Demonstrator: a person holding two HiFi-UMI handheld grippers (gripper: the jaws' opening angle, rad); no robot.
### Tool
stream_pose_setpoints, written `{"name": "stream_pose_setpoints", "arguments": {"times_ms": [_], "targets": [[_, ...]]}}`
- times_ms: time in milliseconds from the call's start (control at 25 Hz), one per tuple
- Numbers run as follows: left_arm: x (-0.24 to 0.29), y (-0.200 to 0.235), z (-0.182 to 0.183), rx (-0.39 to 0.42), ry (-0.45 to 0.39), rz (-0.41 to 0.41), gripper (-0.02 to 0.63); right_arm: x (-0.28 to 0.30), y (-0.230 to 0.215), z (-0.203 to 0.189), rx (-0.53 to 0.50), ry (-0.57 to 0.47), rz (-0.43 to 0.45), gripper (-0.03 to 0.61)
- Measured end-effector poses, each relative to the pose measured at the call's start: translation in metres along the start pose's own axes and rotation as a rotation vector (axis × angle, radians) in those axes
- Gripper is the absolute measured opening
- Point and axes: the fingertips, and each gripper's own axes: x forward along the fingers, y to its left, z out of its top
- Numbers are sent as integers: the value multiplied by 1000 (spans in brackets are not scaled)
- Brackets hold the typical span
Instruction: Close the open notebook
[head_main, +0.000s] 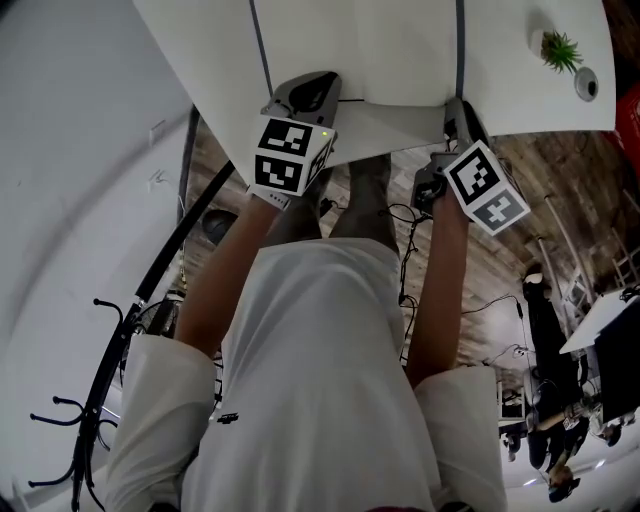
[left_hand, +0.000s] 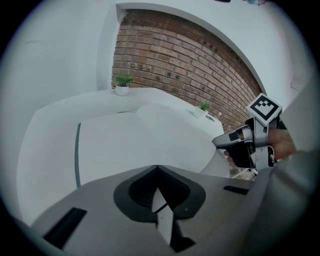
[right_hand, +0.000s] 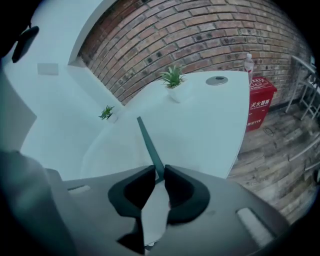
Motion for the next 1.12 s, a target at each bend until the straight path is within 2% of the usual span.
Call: {"name": "stream_pose_setpoints", "arguments": {"times_ms": [160, 200, 240, 560, 720, 800, 840, 1120], "targets": [[1, 0, 1, 1, -4, 0, 9, 1, 0, 0, -49, 12, -25, 68], [1, 0, 1, 1, -4, -1, 9, 1, 0, 0, -57, 16, -28, 57], [1, 0, 1, 1, -3, -1, 9, 2, 1, 1, -60, 17, -28, 11], [4, -2, 0, -11, 2, -7, 9, -2, 0, 1, -78, -11, -32, 8], [2, -1, 0, -8, -1, -7, 9, -5, -2, -1, -140, 4, -71, 16], [3, -1, 0, -9, -1, -6, 9, -3, -2, -3, -160, 31, -70, 78], [3, -1, 0, -11, -2, -7, 9, -1, -3, -4, -164, 42, -72, 87], [0, 0, 0, -12, -5, -7, 9, 0, 1, -4, -142, 62, -58, 77]]}}
